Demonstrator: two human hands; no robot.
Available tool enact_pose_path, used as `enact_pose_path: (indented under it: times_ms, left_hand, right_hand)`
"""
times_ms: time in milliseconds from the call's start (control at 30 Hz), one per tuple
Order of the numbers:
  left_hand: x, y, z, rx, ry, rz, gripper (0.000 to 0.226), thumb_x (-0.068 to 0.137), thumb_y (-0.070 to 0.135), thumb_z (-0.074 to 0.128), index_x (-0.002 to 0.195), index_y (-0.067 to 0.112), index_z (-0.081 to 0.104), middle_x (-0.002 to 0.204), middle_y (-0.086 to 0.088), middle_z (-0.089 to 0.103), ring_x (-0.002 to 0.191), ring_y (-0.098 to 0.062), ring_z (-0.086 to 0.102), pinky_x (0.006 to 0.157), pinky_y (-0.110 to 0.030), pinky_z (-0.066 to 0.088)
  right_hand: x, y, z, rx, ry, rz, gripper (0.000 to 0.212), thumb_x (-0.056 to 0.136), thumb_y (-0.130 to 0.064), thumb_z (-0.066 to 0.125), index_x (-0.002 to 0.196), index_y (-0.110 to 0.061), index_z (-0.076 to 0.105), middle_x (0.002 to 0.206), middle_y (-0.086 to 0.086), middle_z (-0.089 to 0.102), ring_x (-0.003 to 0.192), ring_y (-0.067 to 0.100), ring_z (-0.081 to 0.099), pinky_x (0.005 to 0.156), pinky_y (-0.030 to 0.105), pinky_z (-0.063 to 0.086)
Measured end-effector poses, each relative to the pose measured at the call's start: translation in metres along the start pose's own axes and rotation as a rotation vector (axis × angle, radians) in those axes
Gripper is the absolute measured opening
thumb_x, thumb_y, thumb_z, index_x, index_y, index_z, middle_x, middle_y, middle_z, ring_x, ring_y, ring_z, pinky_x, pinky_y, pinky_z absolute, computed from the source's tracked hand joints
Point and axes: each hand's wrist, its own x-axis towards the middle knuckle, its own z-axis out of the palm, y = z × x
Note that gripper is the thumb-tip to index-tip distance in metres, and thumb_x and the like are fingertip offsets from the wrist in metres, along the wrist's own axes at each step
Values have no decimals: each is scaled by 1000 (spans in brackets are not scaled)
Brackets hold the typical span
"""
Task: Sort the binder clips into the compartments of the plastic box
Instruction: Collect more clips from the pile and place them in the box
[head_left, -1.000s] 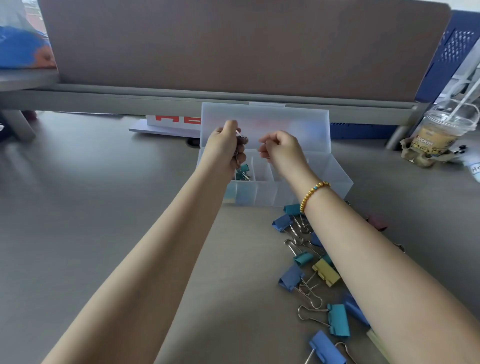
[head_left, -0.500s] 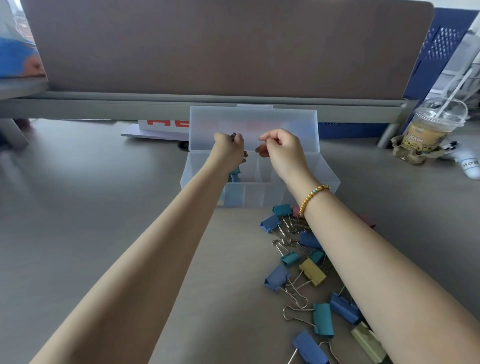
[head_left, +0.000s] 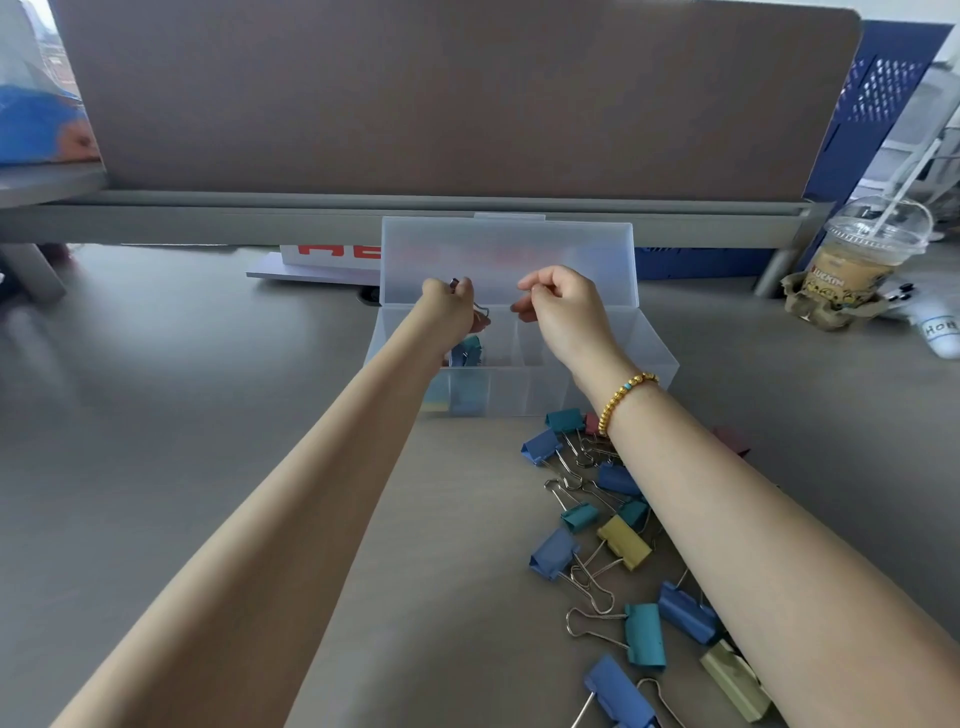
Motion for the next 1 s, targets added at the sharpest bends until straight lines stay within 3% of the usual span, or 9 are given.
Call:
enact_pose_path:
  times_ms: [100, 167, 233, 333, 433, 600, 833, 933, 1000]
  left_hand:
    - [3, 3, -2, 95, -48, -45, 30, 102, 23, 30, 99, 3, 53, 103, -8, 62, 87, -17, 51, 62, -20, 37]
    - [6, 2, -6, 246, -23, 43, 35, 101, 25, 32, 108, -3, 52, 112, -8, 68, 85, -19, 52, 58, -22, 36]
    - [6, 0, -10, 448, 14, 174, 39, 101, 28, 34, 116, -4, 51, 108, -9, 68, 84, -21, 57, 64, -28, 40]
    - [2, 1, -14, 791, 23, 268, 38, 102, 31, 32, 107, -2, 51, 108, -18, 64, 89, -31, 58, 75, -36, 45]
    - [2, 6, -12, 1075, 22, 361, 40, 102, 31, 31, 110, -1, 54, 109, -20, 58, 91, -33, 55, 74, -36, 42]
    - [23, 7, -4, 1323, -218, 148, 39, 99, 34, 40, 114, 3, 58, 109, -12, 60, 97, -30, 56, 84, -35, 45]
    - [11, 1, -7, 1075, -50, 296, 34, 93, 26, 54, 117, 3, 46, 118, -17, 56, 98, -31, 54, 76, -35, 43]
    - [10, 7, -6, 729, -42, 140, 39, 95, 25, 45, 123, 0, 37, 120, -20, 49, 96, -29, 51, 71, -33, 39]
    - [12, 16, -4, 408, -60, -8, 42, 95, 15, 37, 131, -4, 33, 105, -17, 47, 78, -21, 45, 59, -27, 37]
  right_hand:
    - [0, 1, 1, -5, -19, 2, 24, 98, -10, 34, 105, -10, 58, 97, 6, 65, 88, 15, 61, 63, 14, 43]
    - [0, 3, 3, -27, -33, -4, 24, 98, -11, 35, 104, -11, 58, 104, 8, 66, 90, 15, 61, 64, 13, 43]
    - [0, 4, 3, -38, -41, -10, 25, 98, -11, 35, 106, -10, 59, 106, 9, 65, 87, 12, 59, 64, 12, 43]
    - [-1, 6, 4, -37, -39, -9, 26, 98, -10, 35, 108, -9, 59, 106, 8, 65, 87, 11, 58, 65, 12, 43]
    - [-1, 6, 5, -44, -33, -9, 26, 98, -11, 35, 108, -9, 59, 104, 7, 64, 91, 14, 59, 69, 15, 45]
    - [-2, 7, 5, -41, -38, -10, 25, 98, -10, 36, 105, -11, 59, 98, 2, 63, 93, 16, 60, 71, 19, 47]
    - [-2, 9, 6, -48, -30, -46, 25, 98, -10, 35, 106, -9, 59, 98, 3, 62, 92, 15, 59, 65, 12, 42]
    - [-3, 10, 6, -54, -37, -56, 26, 99, -11, 35, 107, -9, 59, 96, 1, 62, 93, 16, 59, 65, 13, 44]
    - [-4, 9, 5, -26, -47, -43, 26, 98, -9, 34, 107, -9, 59, 95, 1, 62, 92, 16, 60, 67, 17, 47]
